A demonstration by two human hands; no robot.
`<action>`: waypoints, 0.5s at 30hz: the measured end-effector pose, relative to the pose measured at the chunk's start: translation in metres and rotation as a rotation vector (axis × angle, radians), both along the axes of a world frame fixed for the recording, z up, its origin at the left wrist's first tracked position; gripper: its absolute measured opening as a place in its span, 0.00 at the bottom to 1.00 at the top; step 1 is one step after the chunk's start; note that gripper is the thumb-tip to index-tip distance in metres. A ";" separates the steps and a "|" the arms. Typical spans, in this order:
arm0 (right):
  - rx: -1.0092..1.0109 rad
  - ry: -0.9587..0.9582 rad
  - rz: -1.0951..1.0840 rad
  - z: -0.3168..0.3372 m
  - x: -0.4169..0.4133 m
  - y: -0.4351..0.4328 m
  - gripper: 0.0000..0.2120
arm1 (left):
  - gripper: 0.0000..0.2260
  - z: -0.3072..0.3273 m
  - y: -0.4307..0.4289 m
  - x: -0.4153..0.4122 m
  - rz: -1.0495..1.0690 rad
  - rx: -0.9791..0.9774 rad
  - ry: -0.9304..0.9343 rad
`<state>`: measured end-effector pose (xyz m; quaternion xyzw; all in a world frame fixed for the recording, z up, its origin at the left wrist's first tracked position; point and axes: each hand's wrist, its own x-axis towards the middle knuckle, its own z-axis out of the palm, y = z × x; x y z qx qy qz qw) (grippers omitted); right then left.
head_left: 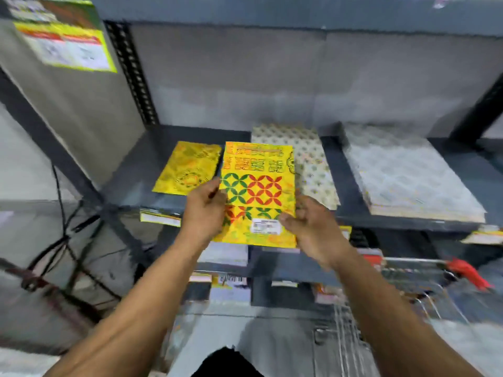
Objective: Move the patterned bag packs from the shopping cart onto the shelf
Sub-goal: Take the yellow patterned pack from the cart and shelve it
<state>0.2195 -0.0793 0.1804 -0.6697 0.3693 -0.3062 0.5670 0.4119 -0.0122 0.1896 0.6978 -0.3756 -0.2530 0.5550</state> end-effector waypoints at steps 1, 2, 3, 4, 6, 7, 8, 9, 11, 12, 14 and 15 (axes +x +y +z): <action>-0.031 -0.027 -0.011 0.000 0.029 -0.005 0.10 | 0.10 0.004 -0.005 0.023 0.039 0.018 -0.108; -0.088 -0.001 -0.042 -0.002 0.054 -0.010 0.11 | 0.09 0.003 -0.012 0.046 0.065 0.042 -0.217; -0.149 0.042 -0.059 -0.003 0.081 -0.018 0.12 | 0.09 0.005 -0.020 0.072 0.105 0.099 -0.304; -0.192 0.089 -0.057 -0.006 0.103 -0.024 0.14 | 0.09 0.001 -0.029 0.095 0.136 0.160 -0.348; -0.270 0.213 -0.043 -0.012 0.142 -0.041 0.16 | 0.12 0.000 -0.047 0.131 0.179 0.240 -0.391; -0.303 0.281 -0.057 -0.016 0.156 -0.047 0.15 | 0.12 -0.002 -0.052 0.141 0.183 0.272 -0.416; -0.326 0.328 -0.064 -0.017 0.175 -0.055 0.14 | 0.11 -0.003 -0.059 0.155 0.189 0.311 -0.466; -0.324 0.371 -0.065 -0.020 0.185 -0.058 0.13 | 0.10 -0.005 -0.063 0.161 0.197 0.353 -0.506; -0.297 0.437 -0.045 -0.028 0.207 -0.067 0.13 | 0.10 -0.015 -0.072 0.179 0.213 0.386 -0.545; -0.277 0.458 -0.040 -0.033 0.215 -0.070 0.14 | 0.11 -0.021 -0.076 0.185 0.220 0.411 -0.557; -0.262 0.504 -0.037 -0.045 0.229 -0.075 0.14 | 0.11 -0.031 -0.083 0.197 0.226 0.466 -0.576; -0.277 0.542 -0.042 -0.049 0.235 -0.076 0.15 | 0.12 -0.036 -0.086 0.200 0.229 0.509 -0.585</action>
